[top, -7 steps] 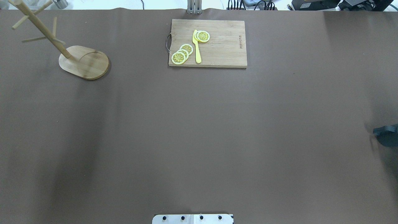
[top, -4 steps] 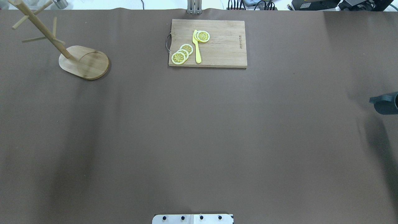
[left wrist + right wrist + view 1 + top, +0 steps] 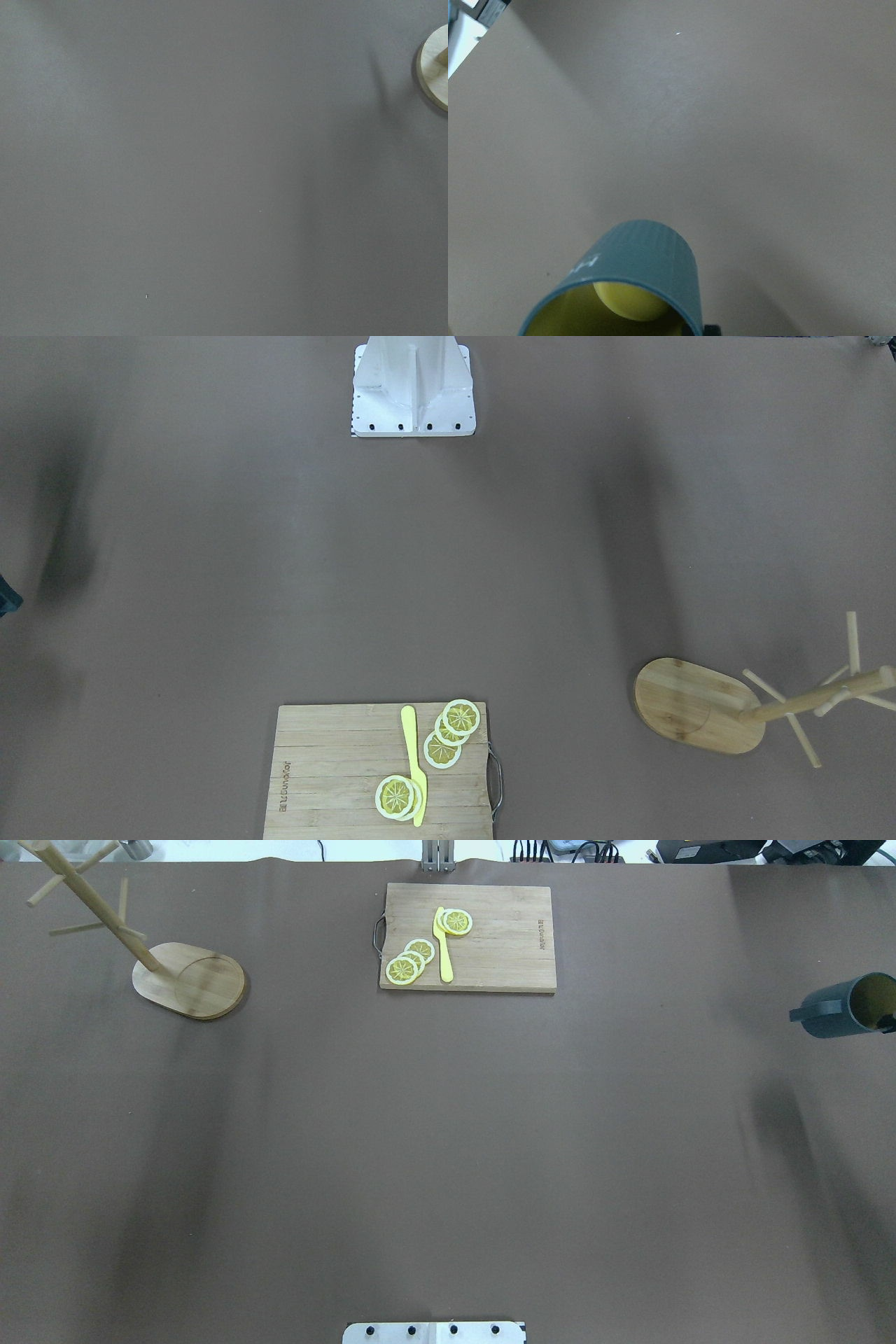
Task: Hang cup on storage rack
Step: 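Carry the blue mug with the right gripper and set it upright mid-table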
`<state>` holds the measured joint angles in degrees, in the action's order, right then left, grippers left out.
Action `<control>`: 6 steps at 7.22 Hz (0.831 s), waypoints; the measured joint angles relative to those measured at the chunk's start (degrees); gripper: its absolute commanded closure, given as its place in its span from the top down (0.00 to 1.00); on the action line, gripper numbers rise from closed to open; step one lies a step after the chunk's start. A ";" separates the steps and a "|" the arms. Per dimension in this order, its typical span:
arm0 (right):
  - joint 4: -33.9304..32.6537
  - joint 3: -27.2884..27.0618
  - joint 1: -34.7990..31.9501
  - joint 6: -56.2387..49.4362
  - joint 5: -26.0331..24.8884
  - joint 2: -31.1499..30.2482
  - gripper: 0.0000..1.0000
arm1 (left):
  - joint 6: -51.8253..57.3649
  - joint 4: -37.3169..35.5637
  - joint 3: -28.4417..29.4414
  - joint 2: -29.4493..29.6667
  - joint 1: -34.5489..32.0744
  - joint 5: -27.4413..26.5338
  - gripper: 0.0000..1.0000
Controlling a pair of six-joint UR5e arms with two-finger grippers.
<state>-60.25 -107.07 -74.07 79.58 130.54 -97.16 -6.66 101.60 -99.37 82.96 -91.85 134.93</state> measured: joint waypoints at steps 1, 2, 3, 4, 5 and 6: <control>-3.29 -1.83 1.18 -6.89 0.35 1.23 0.00 | 0.02 0.10 0.08 0.14 0.00 0.00 0.98; -6.28 -3.64 2.82 -14.69 0.60 2.26 0.00 | 0.00 0.32 -0.12 0.30 0.00 0.10 0.98; -9.74 -5.57 4.81 -20.46 0.90 4.26 0.00 | 0.00 0.45 -0.41 0.41 0.00 0.58 0.98; -15.20 -7.35 6.61 -23.10 1.37 8.46 0.00 | 0.00 0.50 -0.52 0.49 -0.01 1.28 0.98; -22.54 -8.53 8.81 -24.34 1.44 14.85 0.00 | -0.08 0.52 -0.68 0.52 -0.05 1.75 0.98; -29.96 -9.12 11.84 -26.02 0.58 21.76 0.00 | -0.11 0.53 -0.75 0.59 -0.08 2.15 0.98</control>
<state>-90.21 -116.20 -62.22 53.56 131.12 -75.41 -6.77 102.13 -100.12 83.54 -91.92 137.08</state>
